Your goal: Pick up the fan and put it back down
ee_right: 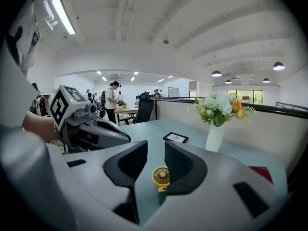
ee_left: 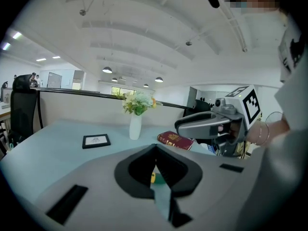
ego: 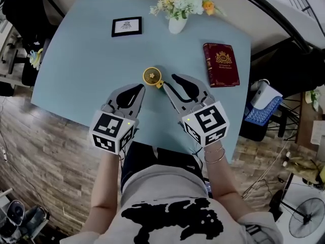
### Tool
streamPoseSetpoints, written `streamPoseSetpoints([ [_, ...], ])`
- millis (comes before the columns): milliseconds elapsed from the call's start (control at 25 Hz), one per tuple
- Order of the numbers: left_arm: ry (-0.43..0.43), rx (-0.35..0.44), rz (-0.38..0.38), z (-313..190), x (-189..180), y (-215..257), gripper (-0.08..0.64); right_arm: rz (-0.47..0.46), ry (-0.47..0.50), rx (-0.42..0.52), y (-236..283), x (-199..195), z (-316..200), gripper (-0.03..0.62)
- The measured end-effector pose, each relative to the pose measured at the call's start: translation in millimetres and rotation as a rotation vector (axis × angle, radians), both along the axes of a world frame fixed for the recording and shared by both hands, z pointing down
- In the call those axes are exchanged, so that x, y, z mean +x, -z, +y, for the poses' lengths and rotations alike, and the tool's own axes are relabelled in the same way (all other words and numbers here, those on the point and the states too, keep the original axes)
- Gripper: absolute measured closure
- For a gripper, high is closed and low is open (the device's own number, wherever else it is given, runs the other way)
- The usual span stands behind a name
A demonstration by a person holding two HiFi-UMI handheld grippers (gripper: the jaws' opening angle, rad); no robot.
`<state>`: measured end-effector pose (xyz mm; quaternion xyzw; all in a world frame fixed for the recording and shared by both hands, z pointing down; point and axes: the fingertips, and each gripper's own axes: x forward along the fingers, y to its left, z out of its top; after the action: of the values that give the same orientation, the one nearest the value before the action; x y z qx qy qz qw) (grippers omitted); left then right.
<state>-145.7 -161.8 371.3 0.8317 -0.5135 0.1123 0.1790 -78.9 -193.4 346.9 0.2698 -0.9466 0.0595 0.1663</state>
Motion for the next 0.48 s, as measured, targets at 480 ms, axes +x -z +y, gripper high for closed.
streamPoseSetpoints([
  [480,-0.057,0.028,-0.031,7,17,16,0.549,-0.064,-0.041,0.050,26,20,16,0.582],
])
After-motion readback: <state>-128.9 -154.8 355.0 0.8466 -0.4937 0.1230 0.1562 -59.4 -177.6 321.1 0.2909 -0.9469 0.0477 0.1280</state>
